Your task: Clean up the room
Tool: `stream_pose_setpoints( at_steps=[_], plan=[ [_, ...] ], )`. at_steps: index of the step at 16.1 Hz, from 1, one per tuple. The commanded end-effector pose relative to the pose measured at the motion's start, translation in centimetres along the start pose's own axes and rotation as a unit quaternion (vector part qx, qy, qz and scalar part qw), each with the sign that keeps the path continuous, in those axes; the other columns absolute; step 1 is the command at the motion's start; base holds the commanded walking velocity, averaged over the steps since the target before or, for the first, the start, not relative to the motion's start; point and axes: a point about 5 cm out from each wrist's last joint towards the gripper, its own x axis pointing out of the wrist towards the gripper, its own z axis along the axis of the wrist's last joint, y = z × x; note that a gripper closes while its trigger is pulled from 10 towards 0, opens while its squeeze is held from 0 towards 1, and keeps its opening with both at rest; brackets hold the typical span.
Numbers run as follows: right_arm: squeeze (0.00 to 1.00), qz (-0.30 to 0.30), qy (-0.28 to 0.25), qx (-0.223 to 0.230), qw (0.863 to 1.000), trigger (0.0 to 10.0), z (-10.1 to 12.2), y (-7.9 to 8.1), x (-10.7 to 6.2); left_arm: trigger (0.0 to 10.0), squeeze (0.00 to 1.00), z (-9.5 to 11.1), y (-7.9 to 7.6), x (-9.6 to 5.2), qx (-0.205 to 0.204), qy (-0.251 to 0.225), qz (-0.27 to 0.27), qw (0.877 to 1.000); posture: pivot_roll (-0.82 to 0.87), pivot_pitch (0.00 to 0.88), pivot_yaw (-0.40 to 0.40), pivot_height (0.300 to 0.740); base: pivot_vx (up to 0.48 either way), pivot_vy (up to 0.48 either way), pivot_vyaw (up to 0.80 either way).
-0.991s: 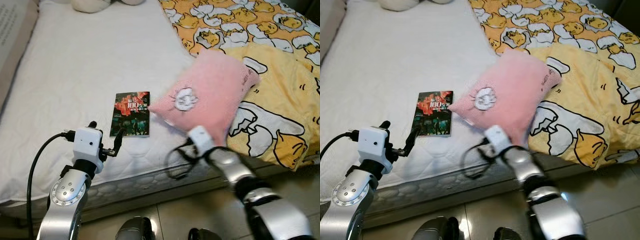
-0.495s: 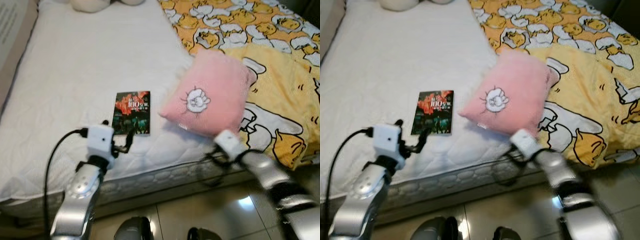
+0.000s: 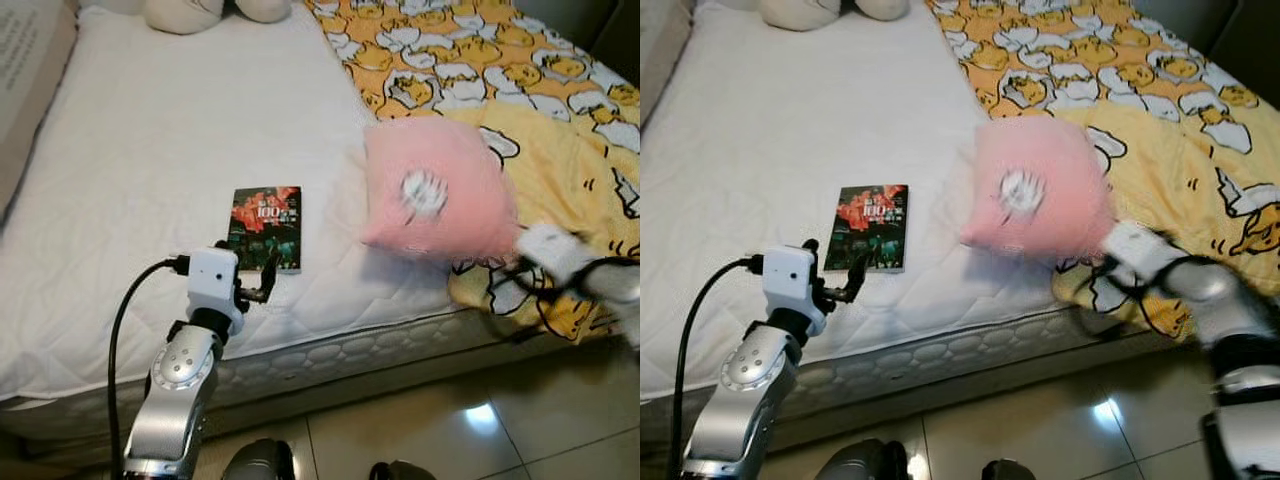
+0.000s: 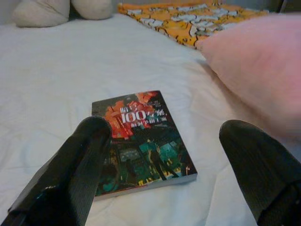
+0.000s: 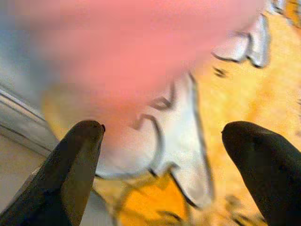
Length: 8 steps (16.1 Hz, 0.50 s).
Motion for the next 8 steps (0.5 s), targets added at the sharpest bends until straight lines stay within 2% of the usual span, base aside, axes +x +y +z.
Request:
stream_pose_setpoints(
  at_steps=[1, 5, 6, 7, 8],
  plan=[
    [0.0, -0.017, 0.028, -0.01, 0.999, 10.0, -1.1, -1.1, -0.8, 10.0, 0.0, -0.1, -0.3, 0.1, 0.003, -0.002, 0.0, 1.0, 0.02, 0.005, -0.015, 0.74, 0.0, 0.0, 0.0],
    [0.0, -0.044, 0.065, -0.01, 0.997, 10.0, -2.4, -2.2, -1.7, 10.0, 0.0, -0.2, -0.4, 0.4, -0.001, -0.005, 0.003, 1.0, 0.02, 0.003, -0.019, 0.74, 0.0, 0.0, 0.0],
    [0.0, -0.034, 0.008, 0.035, 0.999, 10.0, -1.0, -1.4, -0.9, 10.0, 0.0, -0.2, -0.4, 0.4, -0.002, -0.007, 0.004, 1.0, 0.02, 0.004, -0.023, 0.74, 0.0, 0.0, 0.0],
    [0.0, -0.005, -0.055, 0.087, 0.995, 10.0, 0.7, 0.0, 0.1, 10.0, 0.0, -0.2, -0.3, 0.4, -0.002, -0.008, 0.005, 1.0, 0.02, 0.005, -0.023, 0.74, 0.0, 0.0, 0.0],
    [0.0, 0.021, -0.092, 0.116, 0.989, 10.0, 1.7, 1.4, 0.7, 10.0, 0.0, -0.2, -0.2, 0.5, -0.002, -0.009, 0.006, 1.0, 0.02, 0.008, -0.02, 0.74, 0.0, 0.0, 0.0]
  ],
)
